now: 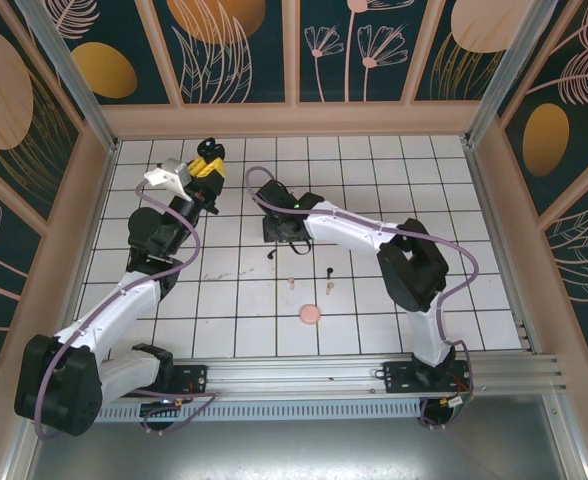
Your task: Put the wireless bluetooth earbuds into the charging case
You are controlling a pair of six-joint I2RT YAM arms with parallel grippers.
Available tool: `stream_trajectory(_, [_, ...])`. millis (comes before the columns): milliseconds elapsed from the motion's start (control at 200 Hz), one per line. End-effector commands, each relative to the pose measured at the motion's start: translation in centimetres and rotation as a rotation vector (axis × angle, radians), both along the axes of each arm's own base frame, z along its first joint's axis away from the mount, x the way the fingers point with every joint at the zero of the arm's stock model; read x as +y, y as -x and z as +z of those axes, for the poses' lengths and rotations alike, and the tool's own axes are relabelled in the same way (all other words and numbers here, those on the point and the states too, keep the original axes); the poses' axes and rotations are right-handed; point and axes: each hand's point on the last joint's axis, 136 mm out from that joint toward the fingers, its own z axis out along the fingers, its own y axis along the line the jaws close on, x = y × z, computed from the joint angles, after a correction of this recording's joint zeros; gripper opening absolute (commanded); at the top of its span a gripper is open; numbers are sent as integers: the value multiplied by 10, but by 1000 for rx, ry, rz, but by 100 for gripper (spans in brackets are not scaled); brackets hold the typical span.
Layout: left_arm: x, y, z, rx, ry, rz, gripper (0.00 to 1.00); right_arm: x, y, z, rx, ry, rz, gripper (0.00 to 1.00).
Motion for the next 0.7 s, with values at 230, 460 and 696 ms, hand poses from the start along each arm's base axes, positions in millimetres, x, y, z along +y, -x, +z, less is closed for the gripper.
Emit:
stream_trajectory(230, [-2, -1, 15, -36, 29, -22, 0, -43, 18, -17, 87, -73, -194, 57])
stream_trajectory(460, [-3, -3, 9, -20, 34, -30, 0, -35, 23, -27, 130, -124, -218, 55])
stream_trajectory(696, [-2, 2, 11, -22, 37, -31, 0, -3, 18, -30, 130, -136, -128, 55])
